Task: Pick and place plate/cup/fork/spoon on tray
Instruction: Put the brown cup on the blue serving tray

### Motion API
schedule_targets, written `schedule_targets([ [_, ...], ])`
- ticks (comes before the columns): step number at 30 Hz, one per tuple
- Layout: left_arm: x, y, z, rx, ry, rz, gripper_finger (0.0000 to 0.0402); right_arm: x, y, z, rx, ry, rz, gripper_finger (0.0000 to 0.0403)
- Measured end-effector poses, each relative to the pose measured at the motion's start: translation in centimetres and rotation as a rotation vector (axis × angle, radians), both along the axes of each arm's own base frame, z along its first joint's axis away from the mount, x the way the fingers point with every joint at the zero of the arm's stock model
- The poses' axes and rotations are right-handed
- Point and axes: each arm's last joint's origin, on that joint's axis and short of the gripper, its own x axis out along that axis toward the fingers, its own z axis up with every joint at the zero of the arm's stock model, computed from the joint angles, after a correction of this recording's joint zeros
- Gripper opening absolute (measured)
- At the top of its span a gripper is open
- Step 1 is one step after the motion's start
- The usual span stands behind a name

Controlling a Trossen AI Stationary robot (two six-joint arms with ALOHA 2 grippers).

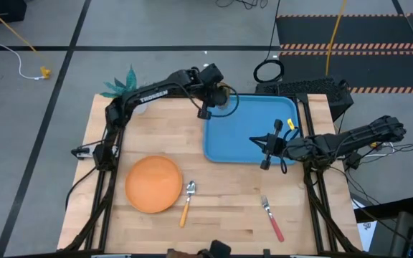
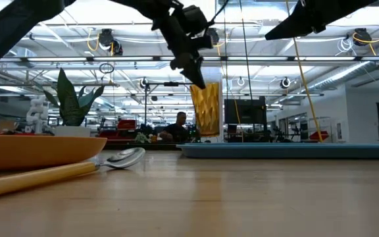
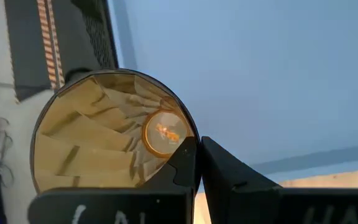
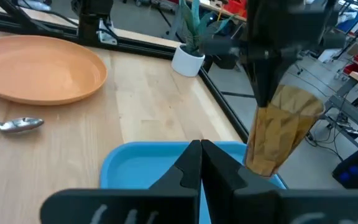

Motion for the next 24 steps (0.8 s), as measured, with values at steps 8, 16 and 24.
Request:
schedule_targets([
  [8, -0.7, 1.5, -0.5, -0.071, -0.003, 0.0, 0.0012, 0.0, 0.0, 0.0, 0.001, -0.002, 0.0, 0.0],
  [16, -0.4, 2.5, -2.3, -0.076, 0.037, -0.019, 0.0007, 0.1, 0.0, 0.2, 0.005, -0.021, 0.0, 0.0],
  [24, 0.9, 3.5, -4.6, -0.018, 0.044, 0.024, 0.0061, 0.1, 0.0, 0.2, 0.011, -0.023, 0.0, 0.0],
])
